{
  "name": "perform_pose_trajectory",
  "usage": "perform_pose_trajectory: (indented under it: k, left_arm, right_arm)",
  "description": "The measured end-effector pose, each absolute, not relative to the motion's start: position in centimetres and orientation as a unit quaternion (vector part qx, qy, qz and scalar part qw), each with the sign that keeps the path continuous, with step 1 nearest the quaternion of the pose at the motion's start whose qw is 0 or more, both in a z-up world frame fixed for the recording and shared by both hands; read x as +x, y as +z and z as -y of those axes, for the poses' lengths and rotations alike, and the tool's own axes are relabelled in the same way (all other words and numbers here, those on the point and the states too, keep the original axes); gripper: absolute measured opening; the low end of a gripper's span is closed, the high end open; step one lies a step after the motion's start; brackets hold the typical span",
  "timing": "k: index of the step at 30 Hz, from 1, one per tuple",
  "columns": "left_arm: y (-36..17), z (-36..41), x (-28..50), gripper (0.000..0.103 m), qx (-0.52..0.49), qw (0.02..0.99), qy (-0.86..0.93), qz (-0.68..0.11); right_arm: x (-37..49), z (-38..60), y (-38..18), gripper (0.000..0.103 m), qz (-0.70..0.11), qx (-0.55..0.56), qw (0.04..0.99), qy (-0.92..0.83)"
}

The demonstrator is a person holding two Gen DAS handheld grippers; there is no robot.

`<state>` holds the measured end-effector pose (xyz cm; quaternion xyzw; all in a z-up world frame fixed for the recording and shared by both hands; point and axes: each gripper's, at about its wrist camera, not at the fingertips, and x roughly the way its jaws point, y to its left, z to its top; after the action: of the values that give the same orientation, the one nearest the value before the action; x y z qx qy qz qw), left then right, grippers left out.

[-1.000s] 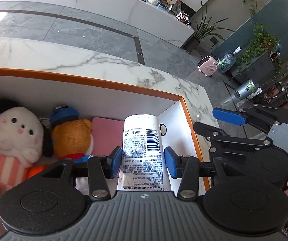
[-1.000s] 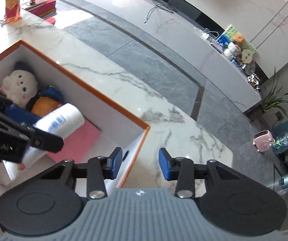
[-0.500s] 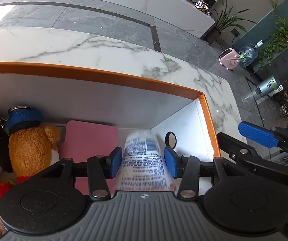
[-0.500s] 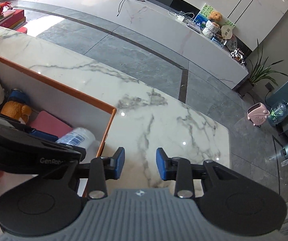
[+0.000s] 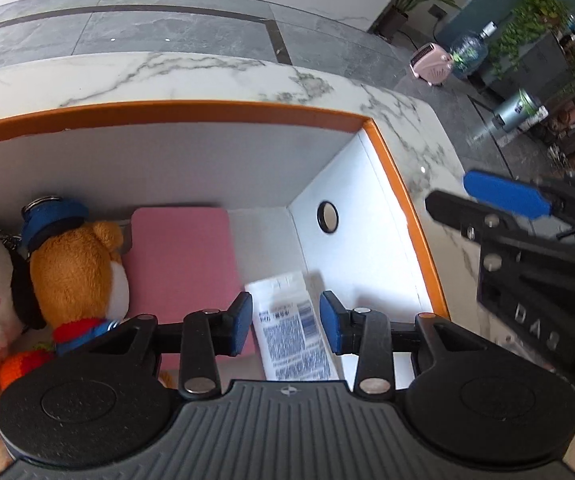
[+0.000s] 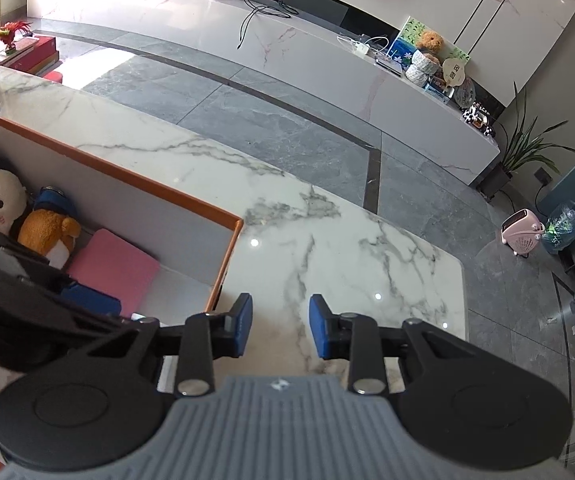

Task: Organize objects
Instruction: 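Lower the Vaseline tube into the box and open the left gripper, then withdraw both grippers from the box toward the boxes on the table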

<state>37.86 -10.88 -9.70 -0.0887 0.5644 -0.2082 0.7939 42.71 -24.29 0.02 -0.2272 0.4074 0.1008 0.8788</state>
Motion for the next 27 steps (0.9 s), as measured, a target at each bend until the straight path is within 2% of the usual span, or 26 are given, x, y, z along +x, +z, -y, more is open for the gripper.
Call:
perform_pose_trajectory:
  k: [2,5,9,10,18,27]
  left_arm:
    - [-9.0,10.5,36.8,0.039,-0.067,0.795,-0.212,-0.564]
    - [-7.9,10.0,35.5,0.037,-0.036,0.805,-0.199,-0.557]
    - [-6.1,8.3,34.6,0.037,-0.020,0.820,-0.174,-0.544]
    - [-5.8,7.7,34.3,0.037,-0.018,0.823,-0.170,-0.542]
    - [-4.5,4.5,33.0,0.037,-0.006,0.832,-0.170,-0.527]
    - [-4.5,1.2,32.4,0.037,-0.023,0.838,-0.182,-0.514]
  right_arm:
    - [42.0,24.2,0.9,0.022,-0.401,-0.217,0.883,0.109]
    - [40.9,23.7,1.8,0.019,-0.405,-0.204,0.880,0.140]
    - [40.3,22.1,0.8,0.011,-0.472,-0.184,0.843,0.181]
    - [40.2,21.6,0.3,0.006,-0.484,-0.184,0.835,0.184]
    - [40.0,16.3,-5.2,0.003,-0.562,-0.252,0.766,0.186]
    - [41.1,14.0,-9.8,0.000,-0.595,-0.317,0.728,0.123]
